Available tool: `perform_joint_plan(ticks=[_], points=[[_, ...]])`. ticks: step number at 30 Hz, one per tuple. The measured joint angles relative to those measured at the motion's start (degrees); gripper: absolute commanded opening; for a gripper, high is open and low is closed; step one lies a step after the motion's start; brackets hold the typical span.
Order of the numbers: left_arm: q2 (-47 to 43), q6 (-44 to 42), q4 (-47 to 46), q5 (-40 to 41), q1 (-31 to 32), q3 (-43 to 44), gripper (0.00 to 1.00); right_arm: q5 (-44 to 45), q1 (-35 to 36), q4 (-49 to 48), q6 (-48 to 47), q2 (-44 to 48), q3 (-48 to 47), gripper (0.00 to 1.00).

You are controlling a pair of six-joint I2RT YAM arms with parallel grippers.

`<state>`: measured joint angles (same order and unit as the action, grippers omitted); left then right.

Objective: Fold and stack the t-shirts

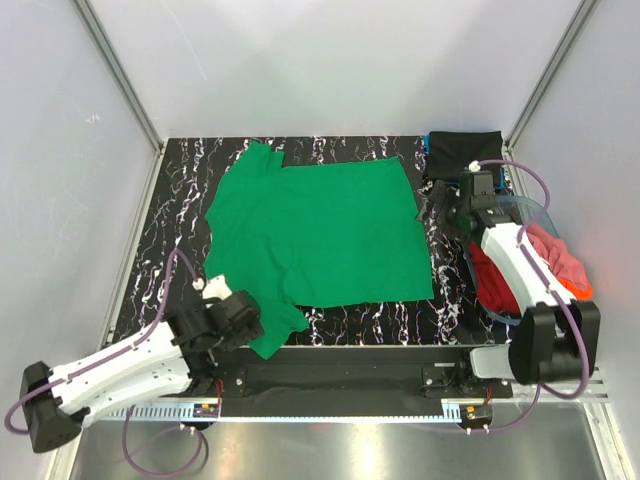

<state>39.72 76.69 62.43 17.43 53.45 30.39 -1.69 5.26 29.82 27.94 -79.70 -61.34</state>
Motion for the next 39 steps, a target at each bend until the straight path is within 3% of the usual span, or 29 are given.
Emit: perform_joint_plan(ticks=[9,17,24,25,28,35,39], points=[[9.53,8.79,-8.87,0.44,10.49,-4.09,0.71,-2.49,4.22,1.75,1.18,6.84,9.44,1.0],[19.02,12.33,-15.69,1.97,14.01,-4.72,0.65,-2.51,5.27,3.28,1.46,8.11,11.67,1.0],[20.79,13.53,-19.54,3.13,14.62,-4.68,0.39,-1.77,6.05,3.85,1.84,9.14,12.48,1.0],[20.79,13.6,-19.63,3.1,14.75,-4.66,0.27,-1.68,6.27,4.04,2.05,9.14,12.94,1.0],[20.44,13.16,-20.17,2.29,15.23,-4.63,0.09,-0.72,7.98,4.74,3.76,9.14,14.99,0.93],[14.69,11.54,-20.13,2.6,15.32,-6.88,0.06,2.27,11.69,5.66,9.33,10.01,20.41,0.8],[9.42,11.19,-18.6,7.26,14.29,-7.34,0.06,4.22,11.74,6.86,12.04,11.21,22.64,0.78]])
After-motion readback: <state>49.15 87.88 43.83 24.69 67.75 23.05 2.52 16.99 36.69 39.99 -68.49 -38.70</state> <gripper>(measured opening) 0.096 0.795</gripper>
